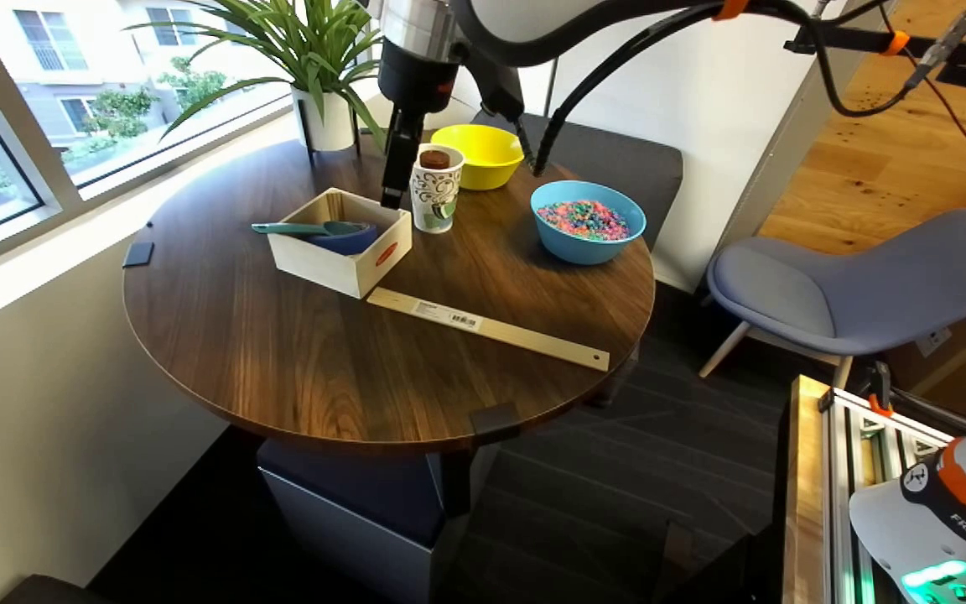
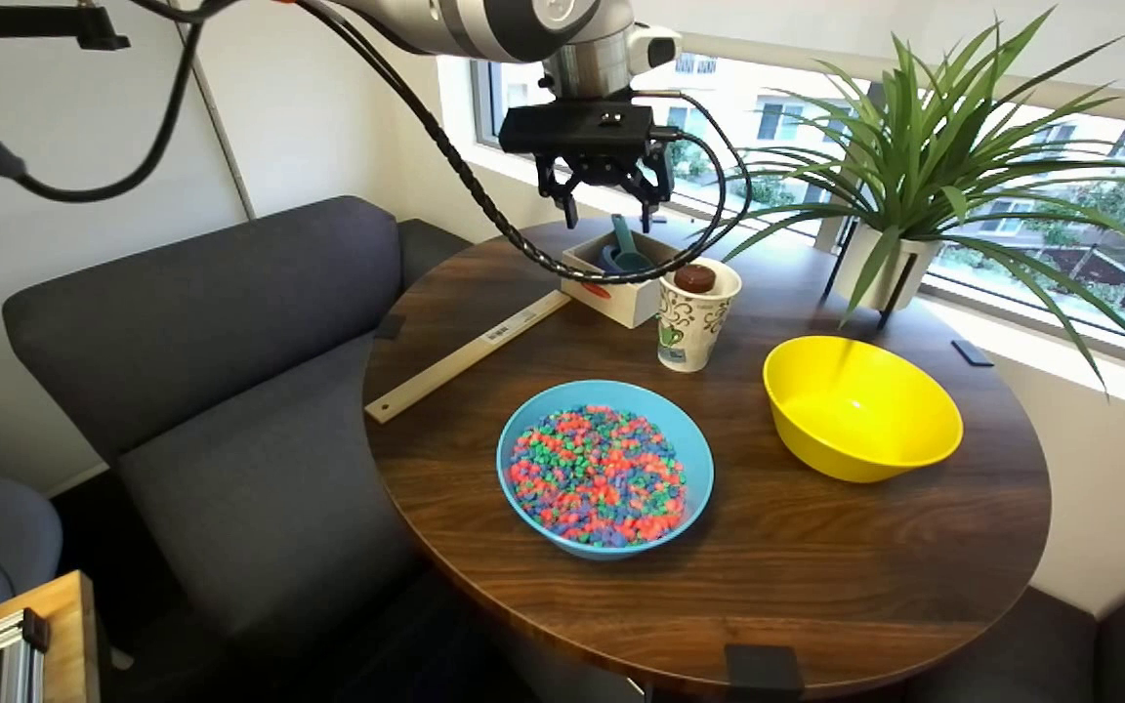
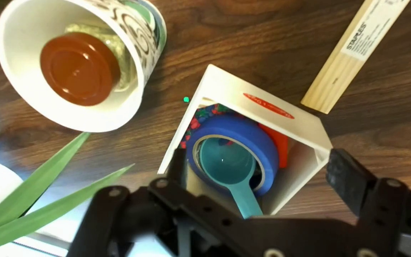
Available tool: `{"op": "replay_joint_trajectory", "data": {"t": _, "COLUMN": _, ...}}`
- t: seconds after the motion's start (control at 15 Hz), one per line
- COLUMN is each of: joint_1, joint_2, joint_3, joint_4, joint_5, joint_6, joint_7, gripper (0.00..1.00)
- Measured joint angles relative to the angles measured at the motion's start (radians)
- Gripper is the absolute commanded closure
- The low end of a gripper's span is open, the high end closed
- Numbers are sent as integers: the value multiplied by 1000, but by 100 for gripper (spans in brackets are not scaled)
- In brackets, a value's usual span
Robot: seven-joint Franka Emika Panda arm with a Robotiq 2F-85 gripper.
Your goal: Put the masking tape in the yellow bowl
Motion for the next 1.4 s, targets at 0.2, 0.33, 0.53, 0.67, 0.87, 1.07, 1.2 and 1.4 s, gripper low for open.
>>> {"op": "replay_joint_trajectory", "data": {"t": 0.2, "joint_1": 9, "joint_2": 76, "joint_3": 2, "joint_4": 73, "joint_5": 0, "joint_6": -2, "joint_7": -14, "gripper": 0}}
{"op": "replay_joint_trajectory", "data": {"t": 0.33, "joint_1": 10, "joint_2": 123, "joint_3": 9, "joint_4": 117, "joint_5": 0, "joint_6": -2, "joint_7": -35, "gripper": 2}}
{"op": "replay_joint_trajectory", "data": {"t": 0.53, "joint_1": 10, "joint_2": 186, "joint_3": 17, "joint_4": 181, "joint_5": 1, "joint_6": -23, "joint_7": -57, "gripper": 13}}
{"op": "replay_joint_trajectory", "data": {"t": 0.67, "joint_1": 10, "joint_2": 220, "joint_3": 20, "joint_4": 217, "joint_5": 2, "joint_6": -37, "joint_7": -75, "gripper": 16}}
{"op": "replay_joint_trajectory", "data": {"t": 0.87, "joint_1": 9, "joint_2": 259, "joint_3": 28, "joint_4": 272, "joint_5": 11, "joint_6": -77, "joint_7": -98, "gripper": 23}}
{"op": "replay_joint_trajectory", "data": {"t": 1.07, "joint_1": 9, "joint_2": 294, "joint_3": 41, "joint_4": 323, "joint_5": 27, "joint_6": -126, "joint_7": -121, "gripper": 32}}
{"op": "replay_joint_trajectory", "data": {"t": 1.2, "joint_1": 9, "joint_2": 315, "joint_3": 49, "joint_4": 355, "joint_5": 34, "joint_6": -162, "joint_7": -133, "gripper": 44}}
{"op": "replay_joint_trajectory", "data": {"t": 1.4, "joint_1": 9, "joint_2": 343, "joint_3": 55, "joint_4": 399, "joint_5": 37, "joint_6": -205, "joint_7": -156, "gripper": 74}}
